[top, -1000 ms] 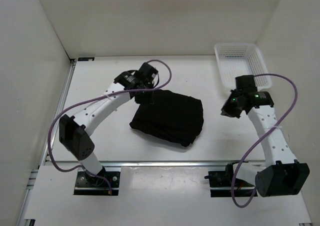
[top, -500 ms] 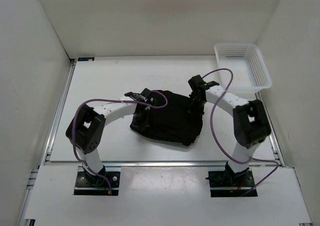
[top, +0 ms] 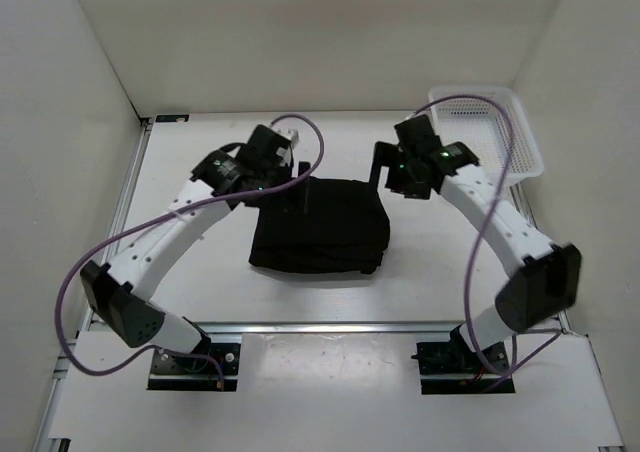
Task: Fold and stack the trousers
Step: Fold the trousers
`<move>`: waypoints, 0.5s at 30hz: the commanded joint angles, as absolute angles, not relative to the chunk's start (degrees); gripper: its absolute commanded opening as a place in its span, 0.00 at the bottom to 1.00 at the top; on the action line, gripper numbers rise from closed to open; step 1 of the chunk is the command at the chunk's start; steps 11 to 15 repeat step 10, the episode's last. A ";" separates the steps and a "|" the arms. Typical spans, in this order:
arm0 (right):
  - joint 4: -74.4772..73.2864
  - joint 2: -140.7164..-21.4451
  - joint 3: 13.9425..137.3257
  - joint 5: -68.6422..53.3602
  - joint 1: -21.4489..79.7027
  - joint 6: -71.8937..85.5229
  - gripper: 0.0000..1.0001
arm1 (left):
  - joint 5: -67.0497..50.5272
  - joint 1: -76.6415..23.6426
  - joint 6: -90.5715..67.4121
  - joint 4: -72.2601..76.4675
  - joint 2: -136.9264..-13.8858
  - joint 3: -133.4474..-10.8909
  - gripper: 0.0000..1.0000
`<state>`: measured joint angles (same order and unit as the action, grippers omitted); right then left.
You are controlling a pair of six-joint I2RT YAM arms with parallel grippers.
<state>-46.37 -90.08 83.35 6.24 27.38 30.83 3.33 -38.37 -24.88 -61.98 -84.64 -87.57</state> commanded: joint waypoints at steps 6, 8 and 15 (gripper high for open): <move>-59.83 -73.05 84.46 24.42 24.35 31.99 1.00 | 11.25 -30.24 -21.09 -68.03 -84.29 -101.86 1.00; -61.78 -70.76 83.85 27.94 22.51 32.70 1.00 | 11.25 -27.62 -21.09 -68.03 -84.81 -104.05 1.00; -63.54 -69.62 82.88 27.95 20.75 33.31 1.00 | 10.73 -25.94 -21.09 -67.51 -84.81 -104.59 1.00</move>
